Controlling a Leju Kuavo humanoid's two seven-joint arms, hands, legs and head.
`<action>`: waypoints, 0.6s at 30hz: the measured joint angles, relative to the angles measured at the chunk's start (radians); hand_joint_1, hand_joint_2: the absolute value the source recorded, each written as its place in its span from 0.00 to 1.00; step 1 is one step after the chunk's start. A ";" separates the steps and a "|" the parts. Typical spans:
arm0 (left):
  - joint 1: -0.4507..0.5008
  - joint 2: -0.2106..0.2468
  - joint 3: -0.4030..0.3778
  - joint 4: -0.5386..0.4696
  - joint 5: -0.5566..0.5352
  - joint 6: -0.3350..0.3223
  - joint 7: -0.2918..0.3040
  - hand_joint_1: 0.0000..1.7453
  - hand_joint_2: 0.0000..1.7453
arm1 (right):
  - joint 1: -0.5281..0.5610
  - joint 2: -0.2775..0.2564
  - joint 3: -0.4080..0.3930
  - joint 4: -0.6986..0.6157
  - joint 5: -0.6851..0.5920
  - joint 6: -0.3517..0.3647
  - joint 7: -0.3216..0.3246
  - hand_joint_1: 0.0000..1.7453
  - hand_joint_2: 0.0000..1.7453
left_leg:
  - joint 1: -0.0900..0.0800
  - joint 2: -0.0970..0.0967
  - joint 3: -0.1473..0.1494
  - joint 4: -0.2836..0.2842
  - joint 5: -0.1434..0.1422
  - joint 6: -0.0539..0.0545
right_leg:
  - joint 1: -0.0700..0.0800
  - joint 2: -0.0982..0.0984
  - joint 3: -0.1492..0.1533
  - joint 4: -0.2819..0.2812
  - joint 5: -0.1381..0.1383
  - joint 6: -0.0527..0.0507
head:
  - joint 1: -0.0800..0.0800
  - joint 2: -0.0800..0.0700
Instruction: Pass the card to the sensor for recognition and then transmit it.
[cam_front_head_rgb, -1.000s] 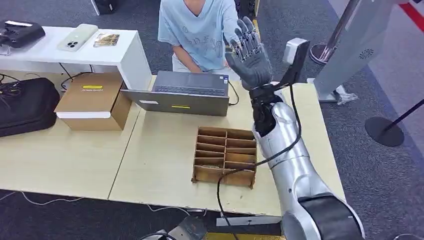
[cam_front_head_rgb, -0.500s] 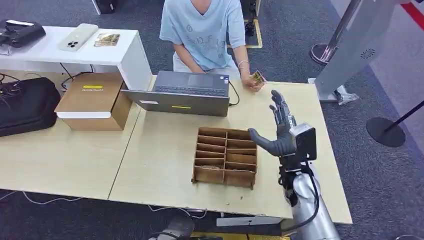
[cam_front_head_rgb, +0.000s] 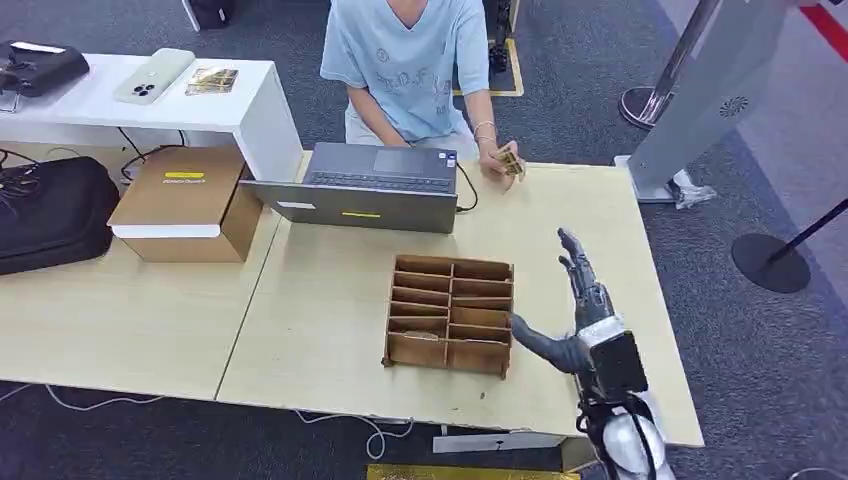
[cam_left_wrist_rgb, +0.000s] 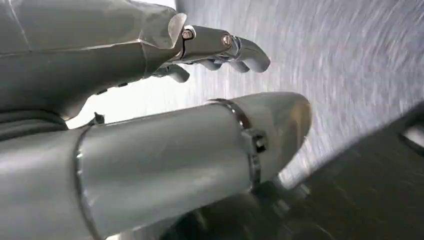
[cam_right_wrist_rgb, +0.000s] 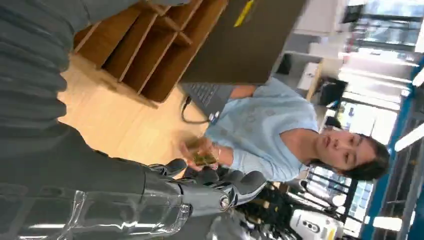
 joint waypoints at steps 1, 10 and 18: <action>-0.019 -0.004 -0.044 0.000 -0.126 -0.021 -0.011 0.00 0.00 | -0.020 -0.008 0.020 0.002 0.112 -0.002 0.036 0.00 1.00 | 0.000 0.000 0.000 0.000 0.001 0.001 | 0.000 0.000 0.000 0.000 0.001 0.001 | 0.000 0.000; -0.165 -0.131 -0.452 -0.046 -0.568 -0.222 -0.159 0.00 0.00 | -0.142 -0.016 0.228 0.053 1.008 -0.148 0.409 0.00 1.00 | -0.001 -0.001 0.001 0.001 0.003 0.002 | -0.001 -0.001 0.002 -0.001 0.005 0.002 | -0.001 0.000; -0.184 -0.135 -0.527 -0.052 -0.363 -0.164 -0.095 0.00 0.00 | -0.145 -0.020 0.311 0.130 0.836 -0.148 0.335 0.00 1.00 | 0.000 -0.002 0.000 0.000 0.003 0.002 | 0.000 -0.002 0.000 -0.001 0.003 0.002 | 0.000 0.000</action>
